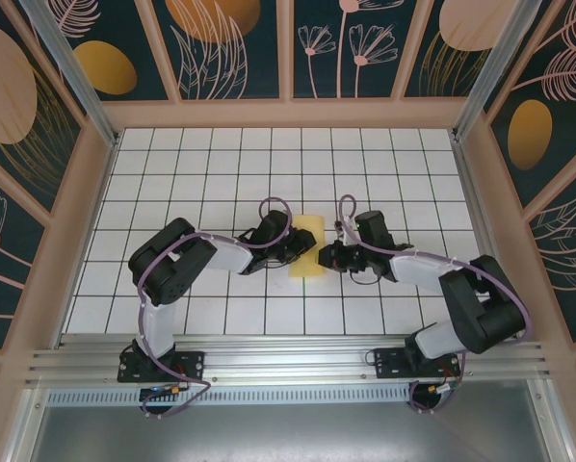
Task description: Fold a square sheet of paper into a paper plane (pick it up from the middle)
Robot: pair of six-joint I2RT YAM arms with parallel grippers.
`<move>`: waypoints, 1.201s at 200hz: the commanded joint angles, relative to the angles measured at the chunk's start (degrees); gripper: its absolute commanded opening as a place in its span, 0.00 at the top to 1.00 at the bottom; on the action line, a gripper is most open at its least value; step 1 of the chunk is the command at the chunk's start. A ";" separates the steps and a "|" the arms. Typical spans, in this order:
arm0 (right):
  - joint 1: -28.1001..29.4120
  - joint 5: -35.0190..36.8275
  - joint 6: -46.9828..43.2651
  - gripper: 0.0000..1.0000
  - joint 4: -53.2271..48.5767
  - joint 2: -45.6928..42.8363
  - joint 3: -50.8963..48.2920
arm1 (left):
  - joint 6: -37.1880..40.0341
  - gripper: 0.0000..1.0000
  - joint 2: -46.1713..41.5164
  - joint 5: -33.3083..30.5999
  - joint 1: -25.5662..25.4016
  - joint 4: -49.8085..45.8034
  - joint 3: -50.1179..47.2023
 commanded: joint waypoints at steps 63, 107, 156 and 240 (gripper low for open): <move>2.00 4.84 -0.02 0.90 -4.07 4.84 3.84 | -0.09 0.70 2.40 0.31 0.04 -2.52 -0.83; 1.92 6.42 -0.62 0.90 -4.71 7.75 3.06 | 0.03 0.71 2.41 0.33 0.04 -2.53 -1.01; 1.74 7.69 -1.27 0.90 -5.45 7.96 1.85 | 0.14 0.70 2.36 0.20 0.04 -2.75 -1.02; 1.30 7.88 -0.98 0.90 -6.66 6.54 -3.19 | 0.25 0.71 2.63 0.07 0.04 -2.88 -1.27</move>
